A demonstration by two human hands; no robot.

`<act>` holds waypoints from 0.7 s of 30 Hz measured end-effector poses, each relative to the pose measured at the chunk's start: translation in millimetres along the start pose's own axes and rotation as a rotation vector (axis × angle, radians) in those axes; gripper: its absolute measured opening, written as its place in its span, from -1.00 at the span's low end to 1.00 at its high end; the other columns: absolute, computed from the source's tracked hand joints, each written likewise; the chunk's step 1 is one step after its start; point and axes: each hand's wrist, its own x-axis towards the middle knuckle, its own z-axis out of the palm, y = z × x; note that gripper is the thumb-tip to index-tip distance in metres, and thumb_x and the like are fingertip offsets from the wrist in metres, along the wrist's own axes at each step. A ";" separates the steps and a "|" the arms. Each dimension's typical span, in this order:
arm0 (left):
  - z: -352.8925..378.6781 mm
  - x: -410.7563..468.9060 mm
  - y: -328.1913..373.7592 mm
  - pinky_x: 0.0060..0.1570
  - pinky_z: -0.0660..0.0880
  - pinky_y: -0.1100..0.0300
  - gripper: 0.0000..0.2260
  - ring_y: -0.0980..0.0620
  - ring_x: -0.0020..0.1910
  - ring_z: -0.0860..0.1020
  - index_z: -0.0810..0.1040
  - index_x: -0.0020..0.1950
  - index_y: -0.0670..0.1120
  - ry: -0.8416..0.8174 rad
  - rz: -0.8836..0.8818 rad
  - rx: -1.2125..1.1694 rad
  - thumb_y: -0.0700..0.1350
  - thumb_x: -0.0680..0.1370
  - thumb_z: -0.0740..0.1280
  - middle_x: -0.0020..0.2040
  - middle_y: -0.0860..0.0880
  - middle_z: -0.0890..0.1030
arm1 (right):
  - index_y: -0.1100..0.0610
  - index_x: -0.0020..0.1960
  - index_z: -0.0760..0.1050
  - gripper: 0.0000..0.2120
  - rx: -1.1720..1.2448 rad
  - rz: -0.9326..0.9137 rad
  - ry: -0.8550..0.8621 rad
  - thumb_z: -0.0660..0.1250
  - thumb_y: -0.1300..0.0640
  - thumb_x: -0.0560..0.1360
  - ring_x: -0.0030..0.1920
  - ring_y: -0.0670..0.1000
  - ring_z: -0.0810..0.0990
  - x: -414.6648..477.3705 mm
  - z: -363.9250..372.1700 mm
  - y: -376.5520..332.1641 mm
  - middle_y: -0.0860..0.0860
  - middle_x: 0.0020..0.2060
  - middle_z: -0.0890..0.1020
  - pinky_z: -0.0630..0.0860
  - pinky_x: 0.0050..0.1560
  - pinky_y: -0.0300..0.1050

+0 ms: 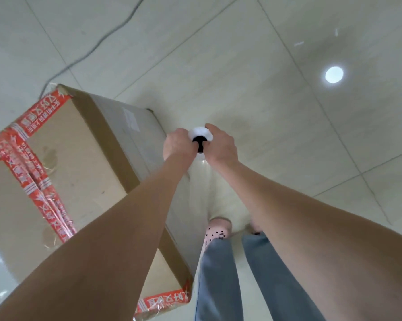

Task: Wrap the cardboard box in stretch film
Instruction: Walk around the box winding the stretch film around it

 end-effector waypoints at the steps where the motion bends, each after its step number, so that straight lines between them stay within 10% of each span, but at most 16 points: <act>1: -0.6 1.3 3.1 -0.24 0.36 0.15 -0.82 -0.15 -0.03 0.57 0.52 0.07 -0.21 0.000 -0.013 0.001 -0.16 0.52 0.28 0.00 -0.16 0.59 | -0.12 0.44 0.29 -0.50 -0.020 -0.004 -0.019 0.13 0.21 0.54 0.26 0.07 0.46 2.6 -1.0 -0.9 0.00 0.34 0.43 0.34 -0.01 -0.19; 12: -6.1 7.2 3.5 -0.20 0.42 0.12 -0.82 -0.16 0.05 0.57 0.50 0.11 -0.19 -0.045 -0.040 0.045 -0.20 0.53 0.25 0.08 -0.16 0.58 | -0.04 0.50 0.22 -0.46 -0.106 0.002 -0.053 0.12 0.27 0.55 0.33 0.09 0.41 7.3 -1.9 -12.4 0.06 0.39 0.40 0.35 0.26 -0.13; 21: -21.3 20.1 16.4 -0.20 0.38 0.13 -0.73 -0.12 0.07 0.53 0.47 0.21 -0.12 0.027 0.337 0.302 -0.23 0.52 0.21 0.11 -0.10 0.51 | -0.03 0.31 0.39 -0.57 -0.236 0.002 -0.032 0.16 0.23 0.48 0.00 0.09 0.55 21.2 -4.1 -29.8 0.02 0.08 0.59 0.38 -0.11 -0.16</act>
